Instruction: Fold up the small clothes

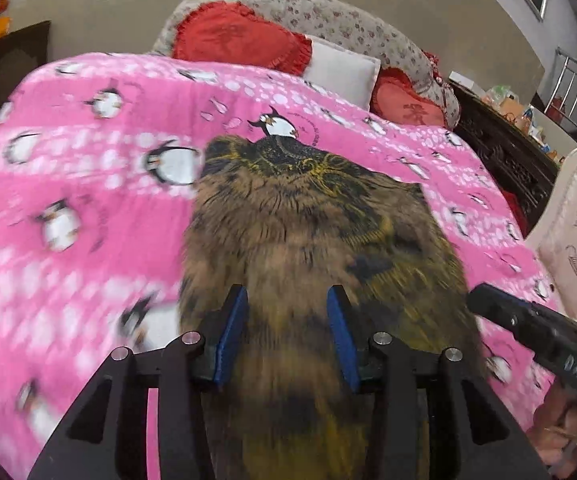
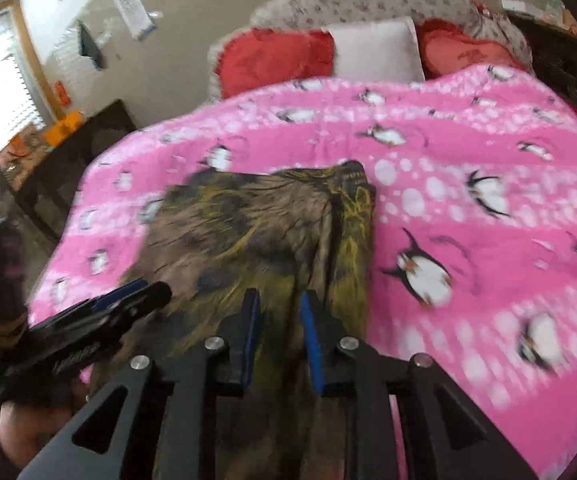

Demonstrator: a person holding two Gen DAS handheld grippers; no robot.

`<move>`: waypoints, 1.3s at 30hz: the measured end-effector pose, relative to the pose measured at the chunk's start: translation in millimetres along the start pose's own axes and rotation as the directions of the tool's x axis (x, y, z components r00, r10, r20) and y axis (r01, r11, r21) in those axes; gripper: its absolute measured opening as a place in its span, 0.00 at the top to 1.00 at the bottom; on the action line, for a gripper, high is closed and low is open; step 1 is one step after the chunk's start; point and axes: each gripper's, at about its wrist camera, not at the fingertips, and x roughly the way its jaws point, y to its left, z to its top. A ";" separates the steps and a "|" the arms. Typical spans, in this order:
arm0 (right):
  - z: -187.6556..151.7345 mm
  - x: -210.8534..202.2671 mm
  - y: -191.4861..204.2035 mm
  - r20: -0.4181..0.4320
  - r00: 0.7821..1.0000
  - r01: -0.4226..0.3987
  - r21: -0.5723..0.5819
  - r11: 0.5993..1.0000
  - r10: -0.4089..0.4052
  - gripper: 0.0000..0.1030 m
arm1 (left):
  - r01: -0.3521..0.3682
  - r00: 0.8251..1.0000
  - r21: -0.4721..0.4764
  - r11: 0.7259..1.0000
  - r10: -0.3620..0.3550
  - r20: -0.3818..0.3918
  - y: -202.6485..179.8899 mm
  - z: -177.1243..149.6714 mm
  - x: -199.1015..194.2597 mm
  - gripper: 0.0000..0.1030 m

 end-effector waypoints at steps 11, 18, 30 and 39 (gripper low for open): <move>-75.4 -35.5 23.4 -0.063 0.992 0.097 -0.156 0.983 -0.108 0.68 | -0.035 0.999 0.085 0.996 0.034 0.020 -16.3 -63.9 -30.8 0.70; -119.0 -33.6 -12.4 -0.021 0.972 0.228 -0.130 0.965 -0.233 0.62 | -0.022 0.998 0.145 0.989 0.014 0.055 -25.0 -72.8 -28.9 0.47; -125.1 -32.6 3.8 -0.005 0.967 0.252 -0.158 0.955 -0.256 0.58 | -0.101 0.987 0.234 0.967 0.126 -0.097 -54.6 -63.3 -17.4 0.19; -143.7 -69.4 0.0 -0.088 0.967 0.229 -0.113 0.967 -0.239 0.37 | -0.277 0.957 0.154 0.949 0.287 -0.046 -71.1 -60.5 -87.1 0.20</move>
